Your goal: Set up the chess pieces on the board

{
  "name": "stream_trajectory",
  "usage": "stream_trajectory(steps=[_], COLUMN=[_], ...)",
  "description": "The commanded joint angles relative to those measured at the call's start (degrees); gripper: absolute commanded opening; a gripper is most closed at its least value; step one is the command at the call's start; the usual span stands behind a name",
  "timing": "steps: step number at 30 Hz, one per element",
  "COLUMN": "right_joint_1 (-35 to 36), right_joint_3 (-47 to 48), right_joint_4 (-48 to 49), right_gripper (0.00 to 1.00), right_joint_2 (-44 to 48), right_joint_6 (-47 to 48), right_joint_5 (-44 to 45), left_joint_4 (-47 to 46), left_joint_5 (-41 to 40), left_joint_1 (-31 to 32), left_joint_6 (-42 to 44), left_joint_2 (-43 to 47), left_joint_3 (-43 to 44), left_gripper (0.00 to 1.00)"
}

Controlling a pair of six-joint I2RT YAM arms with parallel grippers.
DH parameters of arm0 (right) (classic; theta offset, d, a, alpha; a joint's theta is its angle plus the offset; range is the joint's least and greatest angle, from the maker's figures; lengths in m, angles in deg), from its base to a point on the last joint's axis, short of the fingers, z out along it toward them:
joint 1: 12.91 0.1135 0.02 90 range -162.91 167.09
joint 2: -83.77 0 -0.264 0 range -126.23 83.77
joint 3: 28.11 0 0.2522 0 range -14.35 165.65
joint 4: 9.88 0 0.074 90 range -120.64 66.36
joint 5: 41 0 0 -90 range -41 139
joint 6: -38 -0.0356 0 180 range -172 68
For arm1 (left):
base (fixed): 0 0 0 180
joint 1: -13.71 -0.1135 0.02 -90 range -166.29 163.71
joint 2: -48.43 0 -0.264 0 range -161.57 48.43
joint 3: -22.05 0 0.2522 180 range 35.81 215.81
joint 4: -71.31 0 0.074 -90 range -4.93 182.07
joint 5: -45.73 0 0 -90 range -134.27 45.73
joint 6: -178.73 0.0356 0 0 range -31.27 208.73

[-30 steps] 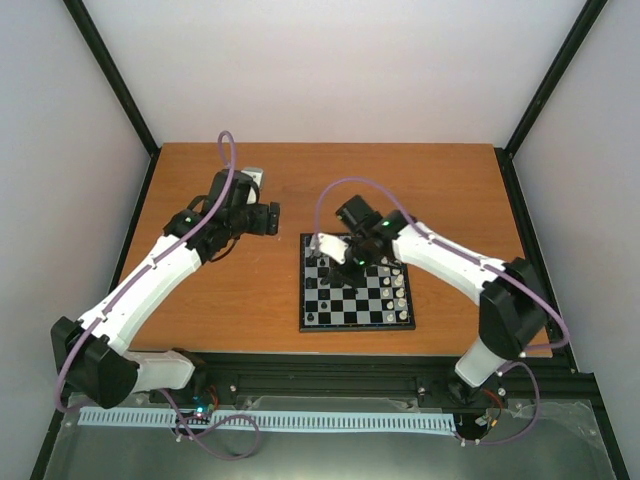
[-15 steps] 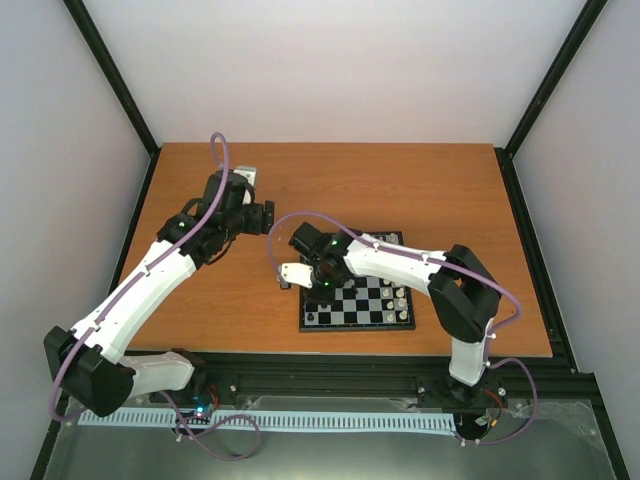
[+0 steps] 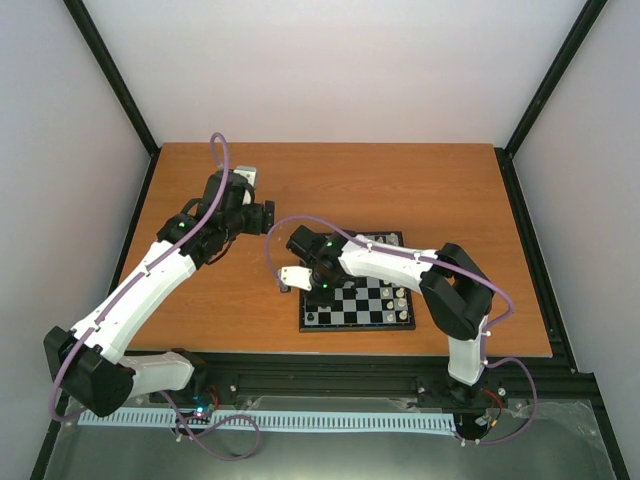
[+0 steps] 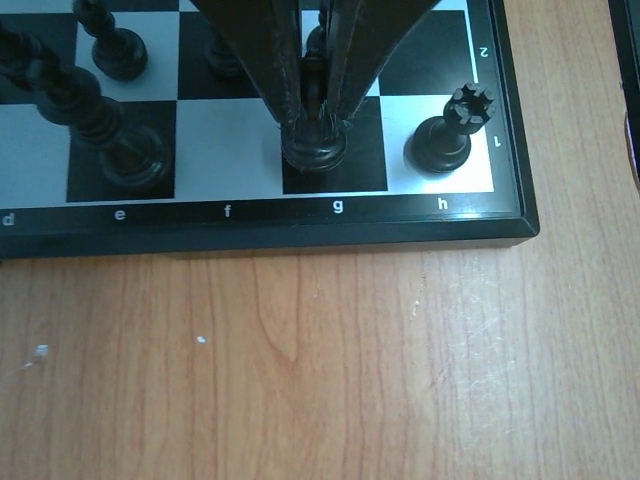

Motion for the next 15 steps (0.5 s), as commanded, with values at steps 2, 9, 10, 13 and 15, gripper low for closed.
stream_trajectory(steps=[2,9,10,13,15], right_joint_1=[1.2,1.5,1.5,1.5,1.5], right_joint_3=[1.2,1.2,1.1,1.0,0.9], right_joint_4=[-1.4,-1.6,-1.6,-1.5,-1.4], right_gripper=[0.04,0.05,0.05,0.06,0.06], right_joint_2=[-0.9,-1.1,-1.1,-1.3,-1.4], right_joint_6=[1.0,0.9,0.9,0.7,0.7], right_joint_5=[0.3,0.9,1.1,1.4,1.6], left_joint_4=[-1.1,-1.2,-1.2,-1.2,-1.2], left_joint_5=[-0.3,-0.1,-0.1,-0.1,0.0], left_joint_1=[-0.3,-0.3,-0.3,-0.3,-0.3], left_joint_6=[1.0,1.1,1.1,1.1,1.1], left_joint_2=[1.0,0.6,0.6,0.6,0.6], left_joint_3=[-0.1,-0.1,-0.1,-0.1,-0.1], left_gripper=[0.93,0.93,0.93,0.93,0.93])
